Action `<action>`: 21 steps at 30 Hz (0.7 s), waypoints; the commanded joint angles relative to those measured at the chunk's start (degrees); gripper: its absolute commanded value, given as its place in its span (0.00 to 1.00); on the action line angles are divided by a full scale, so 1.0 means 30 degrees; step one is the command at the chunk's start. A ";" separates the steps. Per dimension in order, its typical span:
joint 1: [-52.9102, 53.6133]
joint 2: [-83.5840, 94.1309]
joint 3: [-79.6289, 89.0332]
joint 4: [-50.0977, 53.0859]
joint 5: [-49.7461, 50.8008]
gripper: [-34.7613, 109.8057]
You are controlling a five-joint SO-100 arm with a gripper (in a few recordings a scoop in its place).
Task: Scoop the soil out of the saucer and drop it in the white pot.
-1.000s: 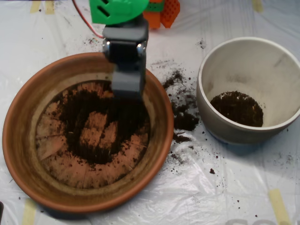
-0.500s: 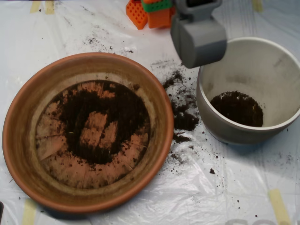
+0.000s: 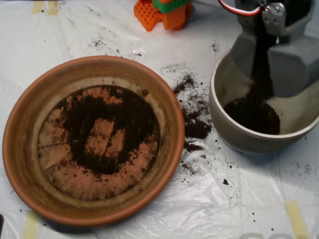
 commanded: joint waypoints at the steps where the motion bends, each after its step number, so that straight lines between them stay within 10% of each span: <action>1: -0.0352 0.0703 -0.1436 0.0410 -0.0176 0.46; 21: 0.1465 0.3457 0.0352 0.0645 0.1377 0.56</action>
